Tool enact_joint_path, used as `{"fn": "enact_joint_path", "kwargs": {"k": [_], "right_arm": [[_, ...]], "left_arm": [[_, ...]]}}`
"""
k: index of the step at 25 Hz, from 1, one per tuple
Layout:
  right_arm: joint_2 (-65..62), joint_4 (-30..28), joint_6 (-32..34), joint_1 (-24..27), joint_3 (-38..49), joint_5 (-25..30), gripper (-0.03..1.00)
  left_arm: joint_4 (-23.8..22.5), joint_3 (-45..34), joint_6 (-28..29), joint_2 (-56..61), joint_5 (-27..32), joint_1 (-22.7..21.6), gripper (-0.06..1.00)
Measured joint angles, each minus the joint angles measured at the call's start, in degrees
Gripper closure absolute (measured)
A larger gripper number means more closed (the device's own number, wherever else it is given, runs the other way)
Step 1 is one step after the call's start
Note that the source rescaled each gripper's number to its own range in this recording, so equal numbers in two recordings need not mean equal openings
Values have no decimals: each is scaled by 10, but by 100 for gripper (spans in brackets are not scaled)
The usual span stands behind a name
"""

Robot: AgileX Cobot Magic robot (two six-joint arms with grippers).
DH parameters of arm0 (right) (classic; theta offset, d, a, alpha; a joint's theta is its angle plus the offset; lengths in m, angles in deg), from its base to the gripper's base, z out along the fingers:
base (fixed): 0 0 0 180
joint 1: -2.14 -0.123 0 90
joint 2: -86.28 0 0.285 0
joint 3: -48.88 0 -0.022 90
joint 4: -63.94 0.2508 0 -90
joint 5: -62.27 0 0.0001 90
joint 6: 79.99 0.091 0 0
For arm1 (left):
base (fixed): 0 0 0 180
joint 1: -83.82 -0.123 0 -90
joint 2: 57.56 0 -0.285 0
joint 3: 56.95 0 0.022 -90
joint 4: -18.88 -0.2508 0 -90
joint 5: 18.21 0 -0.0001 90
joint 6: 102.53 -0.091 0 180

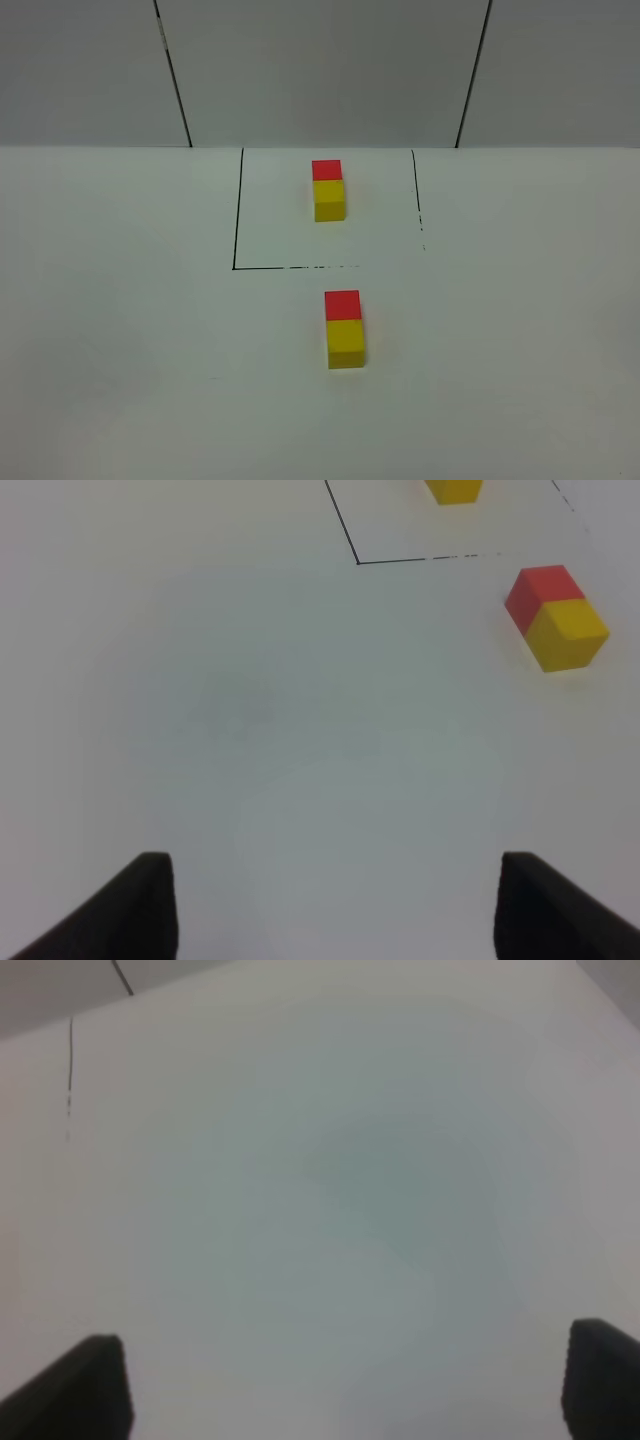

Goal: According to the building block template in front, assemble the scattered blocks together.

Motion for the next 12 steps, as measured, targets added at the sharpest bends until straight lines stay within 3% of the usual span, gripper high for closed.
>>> {"fn": "enact_joint_path", "kwargs": {"k": [12], "right_arm": [[0, 1, 1, 19, 0, -2, 24]], "left_arm": [[0, 0, 0, 0, 0, 0, 51]]}}
